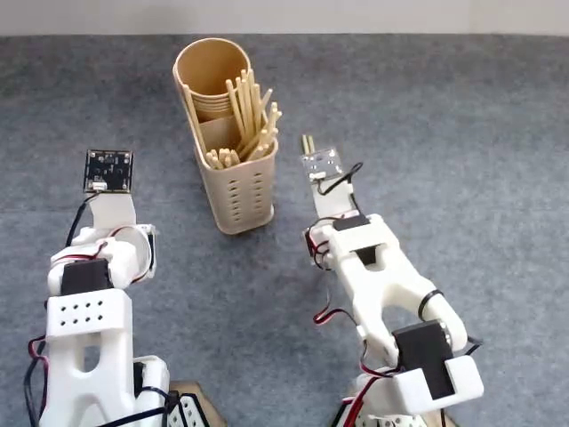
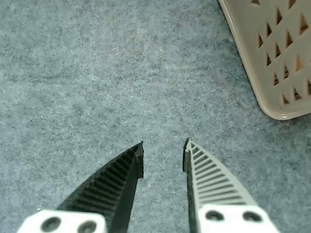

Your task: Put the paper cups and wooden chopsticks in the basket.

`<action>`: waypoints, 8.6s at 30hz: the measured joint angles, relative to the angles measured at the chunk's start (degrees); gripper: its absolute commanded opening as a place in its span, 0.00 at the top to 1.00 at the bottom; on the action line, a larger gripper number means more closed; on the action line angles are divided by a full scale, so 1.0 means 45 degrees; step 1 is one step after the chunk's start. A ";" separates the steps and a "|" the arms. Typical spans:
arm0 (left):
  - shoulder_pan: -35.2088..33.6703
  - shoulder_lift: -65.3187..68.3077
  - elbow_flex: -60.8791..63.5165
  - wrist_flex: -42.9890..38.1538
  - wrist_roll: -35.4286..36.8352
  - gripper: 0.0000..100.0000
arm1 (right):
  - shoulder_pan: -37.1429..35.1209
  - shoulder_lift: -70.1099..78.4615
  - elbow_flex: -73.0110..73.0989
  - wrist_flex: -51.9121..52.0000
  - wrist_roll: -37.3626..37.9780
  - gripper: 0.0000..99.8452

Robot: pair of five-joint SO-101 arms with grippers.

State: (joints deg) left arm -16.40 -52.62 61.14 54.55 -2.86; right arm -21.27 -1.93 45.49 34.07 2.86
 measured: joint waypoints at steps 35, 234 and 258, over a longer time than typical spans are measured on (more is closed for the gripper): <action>0.0000 0.0000 0.0313 0.0000 0.0000 0.84 | -0.2247 -0.8772 -0.0410 -0.9495 -0.0020 1.00; 0.1954 2.2173 -2.9519 1.0295 0.0547 0.88 | -0.1621 0.2325 -0.5314 -0.4493 -0.2950 0.99; 0.2168 2.2193 -2.7292 1.0022 -0.0449 0.88 | -0.3360 0.0938 -0.4220 -0.3614 -0.2930 0.99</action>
State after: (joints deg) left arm -6.64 47.25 -61.67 99.65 -4.88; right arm -36.40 2.29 26.51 17.80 -10.33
